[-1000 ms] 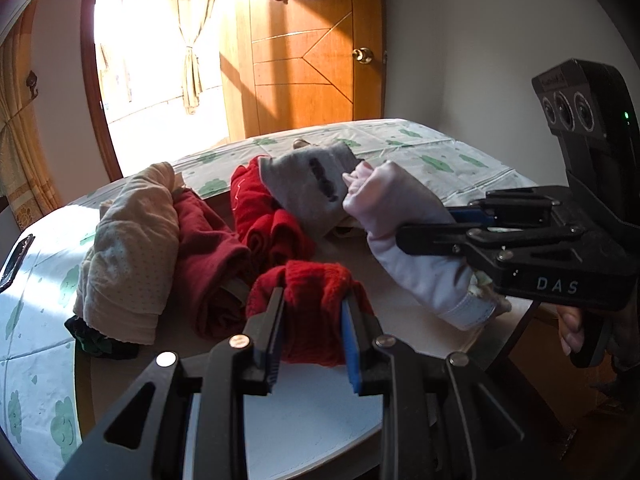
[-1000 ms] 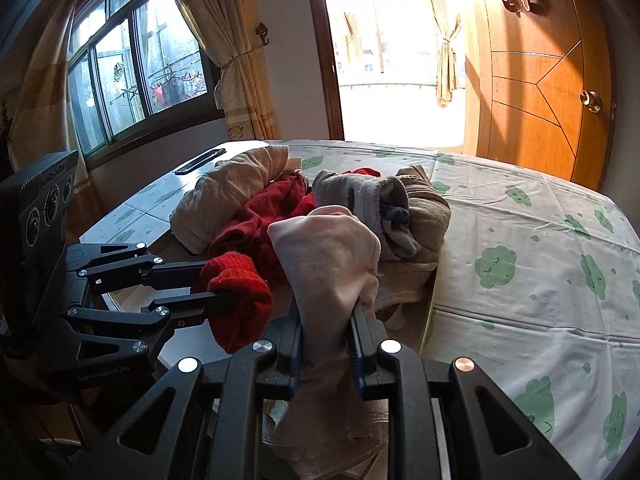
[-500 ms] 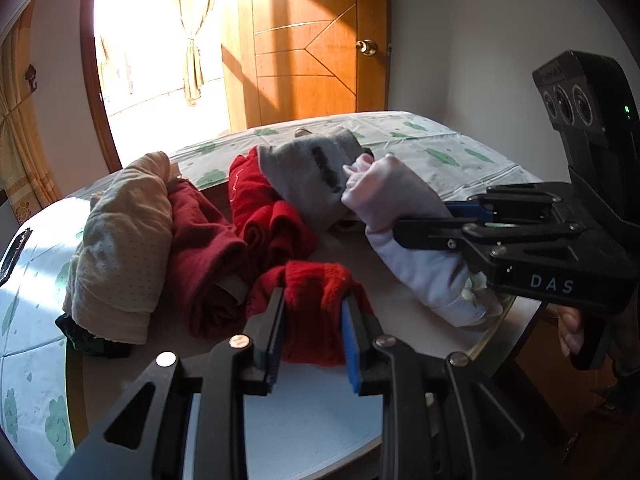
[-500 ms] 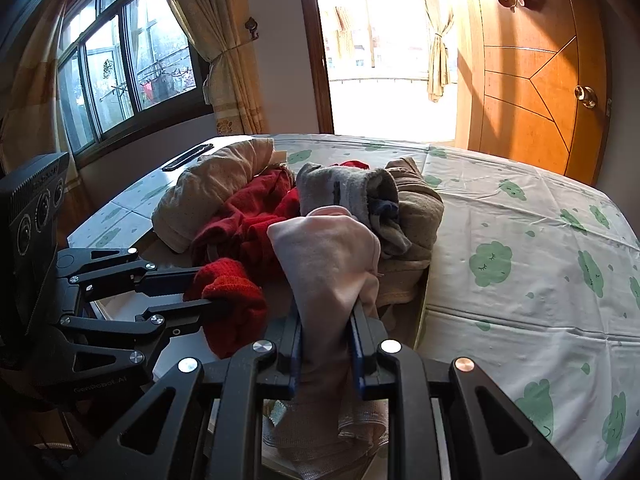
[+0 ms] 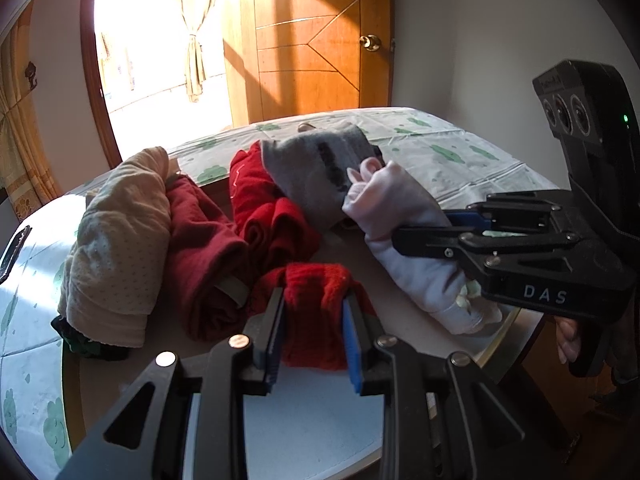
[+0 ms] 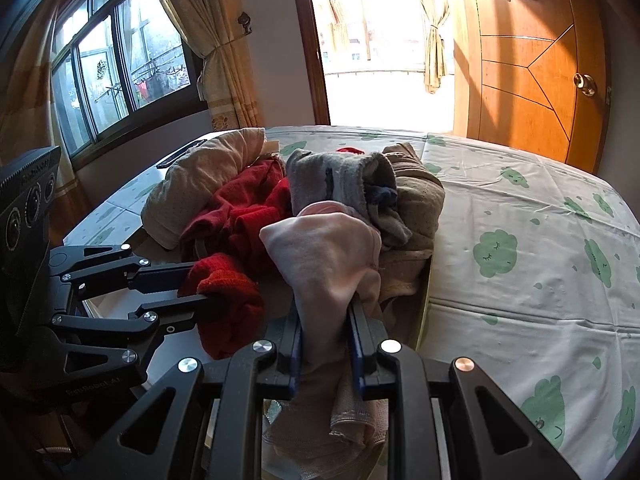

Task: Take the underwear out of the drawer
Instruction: 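Open both grippers to release the underwear and sock in the tray, then lower both open grippers back into the drawer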

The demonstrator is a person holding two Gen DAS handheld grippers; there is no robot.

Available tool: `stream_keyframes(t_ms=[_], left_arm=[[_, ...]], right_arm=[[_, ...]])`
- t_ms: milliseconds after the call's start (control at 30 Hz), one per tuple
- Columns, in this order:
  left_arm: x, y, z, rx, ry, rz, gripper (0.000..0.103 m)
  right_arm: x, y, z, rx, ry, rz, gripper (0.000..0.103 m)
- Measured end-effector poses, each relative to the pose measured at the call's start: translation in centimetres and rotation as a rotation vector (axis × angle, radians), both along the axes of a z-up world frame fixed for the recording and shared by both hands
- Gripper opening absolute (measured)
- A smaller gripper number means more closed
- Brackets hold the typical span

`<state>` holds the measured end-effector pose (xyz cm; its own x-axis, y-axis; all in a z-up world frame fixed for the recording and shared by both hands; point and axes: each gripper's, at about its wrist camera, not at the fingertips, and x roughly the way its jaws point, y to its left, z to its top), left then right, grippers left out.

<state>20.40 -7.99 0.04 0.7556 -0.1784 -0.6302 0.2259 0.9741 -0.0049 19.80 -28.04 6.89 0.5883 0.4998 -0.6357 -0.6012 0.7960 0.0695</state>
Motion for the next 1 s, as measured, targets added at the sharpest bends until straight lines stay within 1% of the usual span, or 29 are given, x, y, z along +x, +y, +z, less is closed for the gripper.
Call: stream_keyframes(t_ms=[67, 233, 300, 333, 367, 400, 433, 467, 567, 667, 800, 867, 1000], left_arm=[[0.0, 0.0, 0.0, 0.002, -0.002, 0.0, 0.032], [0.1, 0.1, 0.0, 0.0, -0.006, 0.0, 0.034], [0.1, 0.2, 0.0, 0.002, -0.012, 0.007, 0.041], [-0.1, 0.3, 0.0, -0.002, -0.013, 0.007, 0.043], [-0.1, 0.3, 0.0, -0.005, -0.016, 0.006, 0.047], [-0.3, 0.3, 0.0, -0.004, -0.021, 0.007, 0.051], [-0.5, 0.3, 0.1, 0.001, -0.029, 0.009, 0.054], [-0.7, 0.3, 0.1, 0.003, -0.037, 0.007, 0.058], [-1.2, 0.1, 0.2, 0.007, -0.046, -0.001, 0.061], [-1.7, 0.1, 0.3, 0.0, -0.055, 0.001, 0.069], [-2.5, 0.1, 0.6, -0.008, -0.065, -0.003, 0.069], [-2.8, 0.1, 0.7, -0.012, -0.066, -0.007, 0.07], [-3.8, 0.0, 0.8, -0.013, -0.076, -0.015, 0.075]], right_arm=[[0.1, 0.0, -0.1, 0.001, 0.004, -0.001, 0.022], [0.1, -0.3, -0.3, 0.009, 0.006, -0.011, 0.022], [-0.1, -0.4, -0.3, 0.018, 0.002, -0.011, 0.022], [-0.2, -0.5, -0.3, 0.024, 0.001, -0.011, 0.025], [-0.4, -0.6, -0.2, 0.03, -0.002, -0.014, 0.032], [-0.5, -0.8, -0.1, 0.035, -0.008, -0.021, 0.037], [-0.7, -1.0, -0.1, 0.044, -0.012, -0.026, 0.047], [-0.9, -1.2, 0.0, 0.056, -0.012, -0.026, 0.053], [-1.4, -1.4, 0.2, 0.067, -0.019, -0.024, 0.056], [-2.0, -1.5, 0.3, 0.068, -0.023, -0.022, 0.056], [-3.0, -1.9, 0.4, 0.074, -0.03, -0.022, 0.058], [-3.6, -2.1, 0.5, 0.081, -0.036, -0.02, 0.063], [-4.8, -2.3, 0.5, 0.083, -0.04, -0.019, 0.064]])
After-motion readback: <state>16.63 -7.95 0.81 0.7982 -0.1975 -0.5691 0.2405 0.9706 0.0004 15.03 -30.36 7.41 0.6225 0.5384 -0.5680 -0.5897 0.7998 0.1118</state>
